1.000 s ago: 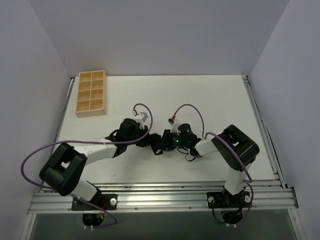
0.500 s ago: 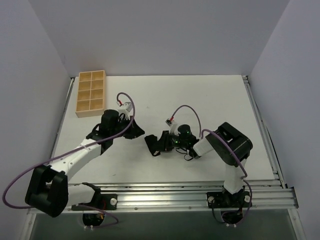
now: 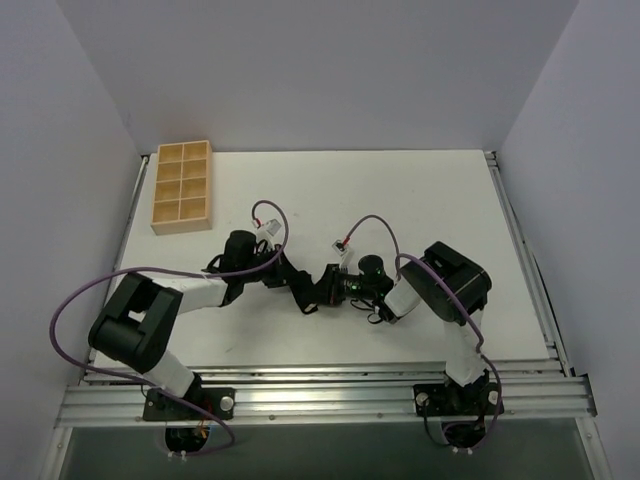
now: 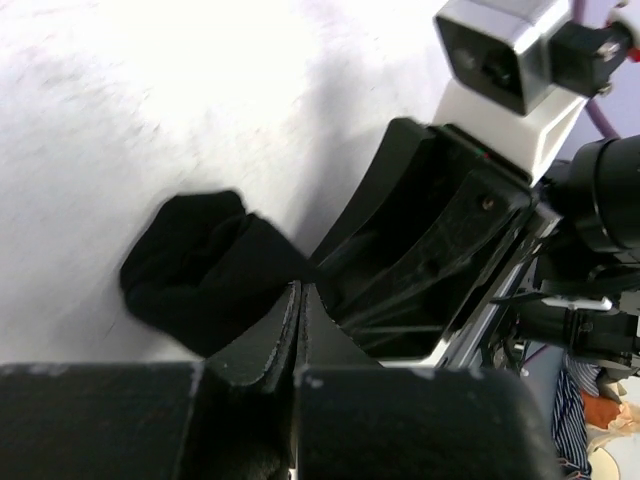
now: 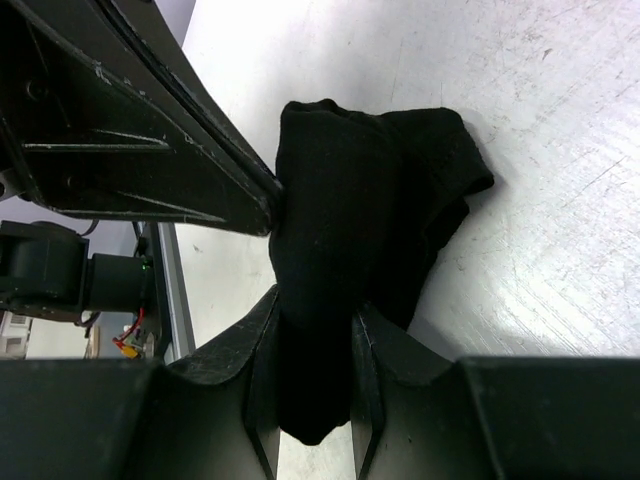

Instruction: Roll the underwear

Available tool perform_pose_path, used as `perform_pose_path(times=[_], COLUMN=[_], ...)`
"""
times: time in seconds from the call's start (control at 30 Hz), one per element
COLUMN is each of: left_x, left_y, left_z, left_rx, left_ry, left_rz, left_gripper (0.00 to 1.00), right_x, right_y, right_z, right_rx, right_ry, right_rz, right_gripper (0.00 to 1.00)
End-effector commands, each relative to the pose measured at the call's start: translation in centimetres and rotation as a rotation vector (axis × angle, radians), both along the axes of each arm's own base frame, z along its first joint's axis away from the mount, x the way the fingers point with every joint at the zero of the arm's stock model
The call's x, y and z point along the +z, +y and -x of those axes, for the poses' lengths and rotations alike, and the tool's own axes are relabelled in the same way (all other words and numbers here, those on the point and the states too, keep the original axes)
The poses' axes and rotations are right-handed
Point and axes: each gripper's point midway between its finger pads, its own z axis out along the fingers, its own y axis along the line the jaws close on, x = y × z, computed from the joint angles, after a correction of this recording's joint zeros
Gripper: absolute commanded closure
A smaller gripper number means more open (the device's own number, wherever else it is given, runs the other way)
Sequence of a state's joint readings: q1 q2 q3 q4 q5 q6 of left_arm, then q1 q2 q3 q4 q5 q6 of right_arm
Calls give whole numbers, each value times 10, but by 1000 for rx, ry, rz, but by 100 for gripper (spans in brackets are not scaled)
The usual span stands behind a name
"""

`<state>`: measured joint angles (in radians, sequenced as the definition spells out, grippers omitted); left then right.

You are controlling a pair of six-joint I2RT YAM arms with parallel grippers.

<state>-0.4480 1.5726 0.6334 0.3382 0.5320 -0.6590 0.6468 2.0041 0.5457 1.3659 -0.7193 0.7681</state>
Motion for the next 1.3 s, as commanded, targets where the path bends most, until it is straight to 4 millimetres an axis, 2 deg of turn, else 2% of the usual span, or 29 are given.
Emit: perform_pose_path(times=[0.0, 0.03, 0.1, 0.2, 0.23, 0.3, 0.33, 0.4, 0.43, 0.53, 0.67, 0.73, 0.8, 1.03, 1.27], left_x=[23, 15, 14, -4, -17, -32, -46, -54, -65, -78, -82, -84, -89, -100, -106], left_y=[-26, -28, -34, -35, -34, -31, -26, -24, -20, -19, -23, -23, -22, -19, -16], left_z=[-15, -14, -14, -13, -11, -8, -2, 0, 6, 14, 18, 19, 22, 32, 37], left_rx=[-7, -4, 1, 22, 23, 40, 49, 66, 75, 77, 73, 79, 72, 70, 68], left_ry=[-108, -83, -92, -59, -42, -20, 14, 20, 46, 60, 37, 29, 25, 34, 41], left_rz=[114, 112, 136, 114, 91, 62, 44, 44, 33, 22, 34, 32, 21, 15, 17], left_gripper=[98, 98, 98, 98, 98, 98, 98, 98, 98, 98, 98, 98, 98, 98, 98], right_x=[-56, -57, -59, -59, -58, -58, -60, -66, -66, -58, -48, -50, -47, -39, -33], right_y=[-23, -22, -23, -23, -23, -24, -25, -31, -32, -36, -35, -40, -41, -52, -66], right_z=[32, 33, 33, 32, 32, 32, 31, 33, 29, 24, 19, 18, 14, -1, -7], right_rx=[21, 24, 24, 23, 23, 18, 11, 12, -3, -25, -30, -42, -59, -124, -165], right_ry=[164, 163, 169, 167, 166, 178, 180, 194, 186, 174, 164, 179, 177, 162, 149], right_rz=[161, 165, 172, 180, 182, 194, 209, 272, 289, 317, 338, 369, 387, 436, 485], right_gripper=[96, 96, 95, 95, 94, 89, 86, 80, 78, 72, 63, 60, 51, 45, 44])
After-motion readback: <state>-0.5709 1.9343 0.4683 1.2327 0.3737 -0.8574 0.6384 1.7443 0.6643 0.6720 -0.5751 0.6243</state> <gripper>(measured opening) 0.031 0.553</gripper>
